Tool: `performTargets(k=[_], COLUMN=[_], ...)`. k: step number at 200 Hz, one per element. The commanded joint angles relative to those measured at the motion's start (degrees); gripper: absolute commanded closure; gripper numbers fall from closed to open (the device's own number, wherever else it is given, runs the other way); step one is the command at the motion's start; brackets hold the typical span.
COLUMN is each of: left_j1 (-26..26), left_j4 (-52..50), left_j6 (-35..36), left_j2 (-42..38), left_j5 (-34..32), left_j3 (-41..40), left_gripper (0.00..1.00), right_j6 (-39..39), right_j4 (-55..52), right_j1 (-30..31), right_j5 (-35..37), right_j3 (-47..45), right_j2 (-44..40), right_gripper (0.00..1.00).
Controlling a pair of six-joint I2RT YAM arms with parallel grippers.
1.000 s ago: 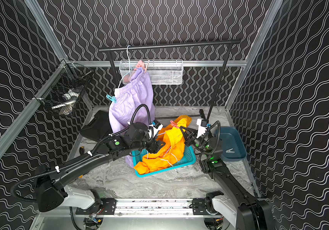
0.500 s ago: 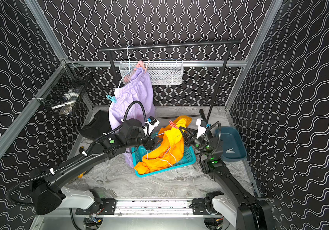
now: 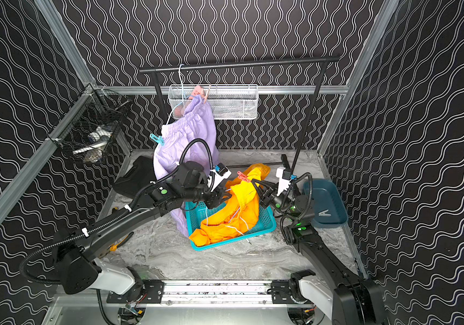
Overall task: Remove the clothespins securing shorts to the hanger
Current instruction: Pick up the hanger from the basket.
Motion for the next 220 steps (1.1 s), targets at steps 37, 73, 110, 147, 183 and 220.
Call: performTargets(k=[37,73,110,147,183,220], left_j1=[0.12,0.08,-0.05,-0.12,-0.13,-0.13], left_j4=[-2.27,-4.98,-9.48,-10.45,-12.55,-12.35], left_j6=[2.38,3.77,5.61,7.37,9.31,10.25], left_j2=[-1.88,-2.03,-1.19,-1.92,-1.73,-2.94], left_j5=[4.48,2.94,0.50,-0.24,-1.81,-1.18], left_j3=[-0.66,0.63,2.72,2.44,3.84,2.57], left_gripper=[0.83,0.99,1.00,1.00,1.00,1.00], right_j6=[-1.67,-5.12,-7.92,-9.46,-12.63,-16.44], right_j4=[-0.96,-12.30,-22.48,-29.15,-41.19,-52.28], right_j1=[0.12,0.23,0.37,0.61,0.87,0.97], right_j5=[-0.53,0.45,3.81,5.95,5.15,2.58], right_j3=[1.30,4.26,4.83,6.34,14.44,23.63], right_j2=[0.38,-0.28,-2.93,-4.23,-3.75,-2.71], right_gripper=[0.95,0.79,0.65,0.55,0.51,0.51])
